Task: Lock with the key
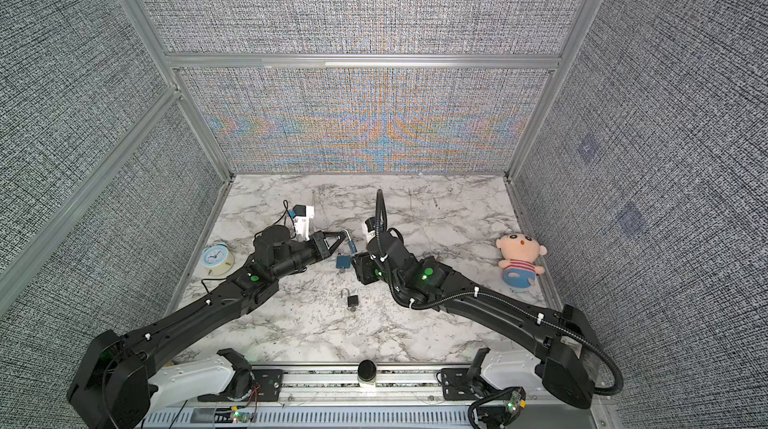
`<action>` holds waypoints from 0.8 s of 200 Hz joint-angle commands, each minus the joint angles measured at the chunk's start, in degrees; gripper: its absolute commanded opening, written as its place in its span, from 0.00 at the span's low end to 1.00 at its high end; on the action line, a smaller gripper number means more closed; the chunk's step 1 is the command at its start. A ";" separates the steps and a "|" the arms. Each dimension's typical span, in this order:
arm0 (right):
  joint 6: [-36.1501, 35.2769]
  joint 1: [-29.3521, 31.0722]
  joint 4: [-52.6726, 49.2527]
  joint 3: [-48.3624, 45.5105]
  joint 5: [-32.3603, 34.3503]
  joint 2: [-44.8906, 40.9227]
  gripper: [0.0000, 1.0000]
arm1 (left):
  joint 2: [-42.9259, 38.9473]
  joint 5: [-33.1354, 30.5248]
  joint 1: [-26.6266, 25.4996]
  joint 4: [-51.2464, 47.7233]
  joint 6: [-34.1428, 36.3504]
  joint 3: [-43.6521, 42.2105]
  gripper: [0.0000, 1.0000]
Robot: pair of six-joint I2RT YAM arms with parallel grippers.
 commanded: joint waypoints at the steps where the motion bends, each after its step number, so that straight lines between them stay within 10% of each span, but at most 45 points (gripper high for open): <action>1: -2.41 -0.82 4.18 0.86 1.88 2.15 0.56 | 1.02 -0.14 -0.05 0.02 0.19 1.52 0.00; 160: -0.42 -7.89 9.37 2.41 -6.60 7.76 0.19 | 5.75 1.62 -0.03 0.18 0.38 5.74 0.00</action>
